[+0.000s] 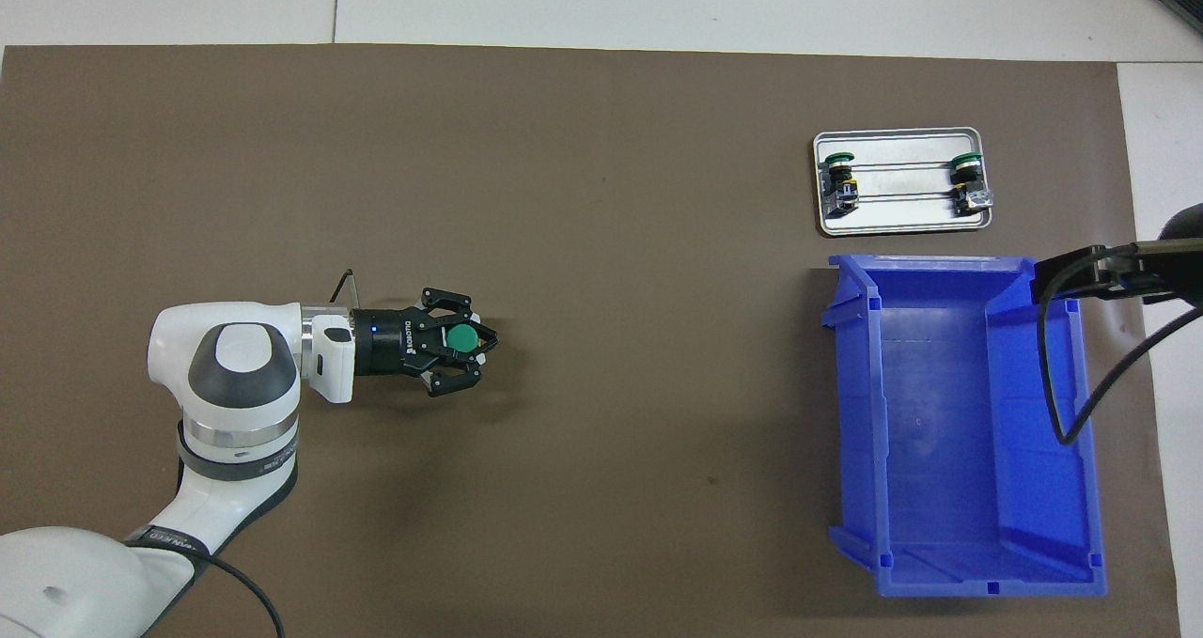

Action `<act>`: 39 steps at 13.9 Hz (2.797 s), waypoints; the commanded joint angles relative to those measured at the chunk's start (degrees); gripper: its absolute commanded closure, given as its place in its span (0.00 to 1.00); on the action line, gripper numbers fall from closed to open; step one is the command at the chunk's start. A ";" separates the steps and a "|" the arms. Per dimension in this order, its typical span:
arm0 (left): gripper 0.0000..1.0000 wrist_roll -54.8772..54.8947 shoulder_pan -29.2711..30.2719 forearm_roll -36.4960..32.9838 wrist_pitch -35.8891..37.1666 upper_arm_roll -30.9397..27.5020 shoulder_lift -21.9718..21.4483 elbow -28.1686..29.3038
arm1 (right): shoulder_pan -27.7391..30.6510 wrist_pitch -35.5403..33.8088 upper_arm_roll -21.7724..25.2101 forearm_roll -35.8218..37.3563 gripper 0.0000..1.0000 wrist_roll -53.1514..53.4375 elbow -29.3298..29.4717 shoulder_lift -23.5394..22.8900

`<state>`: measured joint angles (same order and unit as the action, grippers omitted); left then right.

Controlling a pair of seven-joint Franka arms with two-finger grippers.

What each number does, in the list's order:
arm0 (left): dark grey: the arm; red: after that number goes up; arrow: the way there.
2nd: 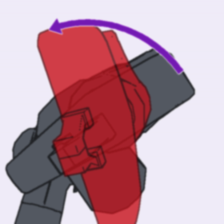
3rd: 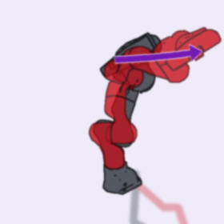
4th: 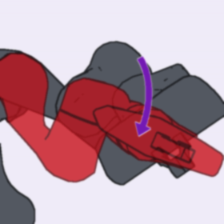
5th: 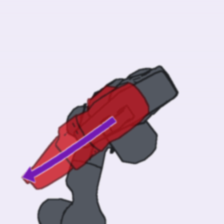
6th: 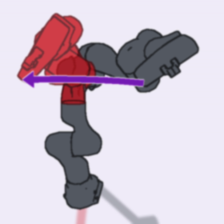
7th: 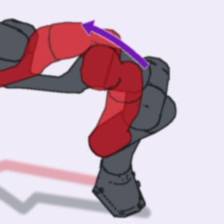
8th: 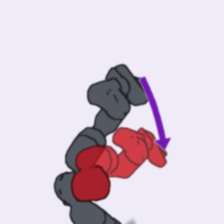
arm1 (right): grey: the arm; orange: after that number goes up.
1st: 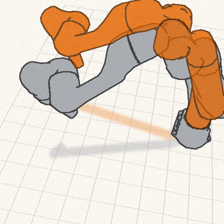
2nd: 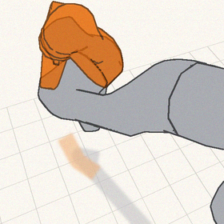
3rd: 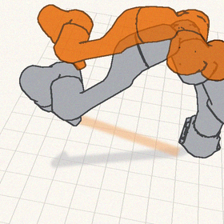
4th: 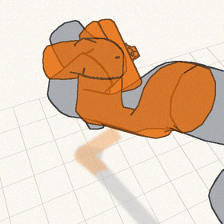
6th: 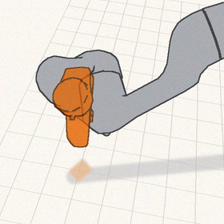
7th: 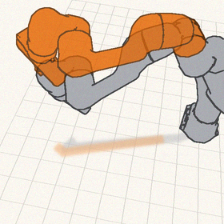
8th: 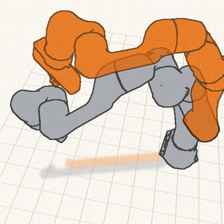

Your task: Place and press button with both arms

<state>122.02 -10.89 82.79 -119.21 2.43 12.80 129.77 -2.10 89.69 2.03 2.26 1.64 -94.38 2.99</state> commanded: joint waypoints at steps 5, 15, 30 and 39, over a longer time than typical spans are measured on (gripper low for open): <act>0.89 8.76 1.83 5.97 4.51 0.30 -0.06 4.26 | 0.43 -0.57 -0.54 -0.68 0.00 0.65 -0.63 0.97; 0.66 12.72 3.32 6.15 5.91 0.21 1.08 5.85 | 0.43 -0.57 -0.54 -0.77 0.00 0.65 -0.63 0.97; 0.34 12.89 4.82 6.07 9.26 0.04 0.29 8.39 | 0.43 -0.57 -0.54 -0.68 0.00 0.65 -0.63 0.97; 0.31 14.92 4.38 6.07 9.26 -0.05 -0.50 11.12 | 0.43 -0.57 -0.54 -0.77 0.00 0.65 -0.72 0.97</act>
<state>135.37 -6.98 87.90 -110.62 2.34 13.62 138.82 -2.10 89.69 2.03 2.26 1.64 -94.38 2.99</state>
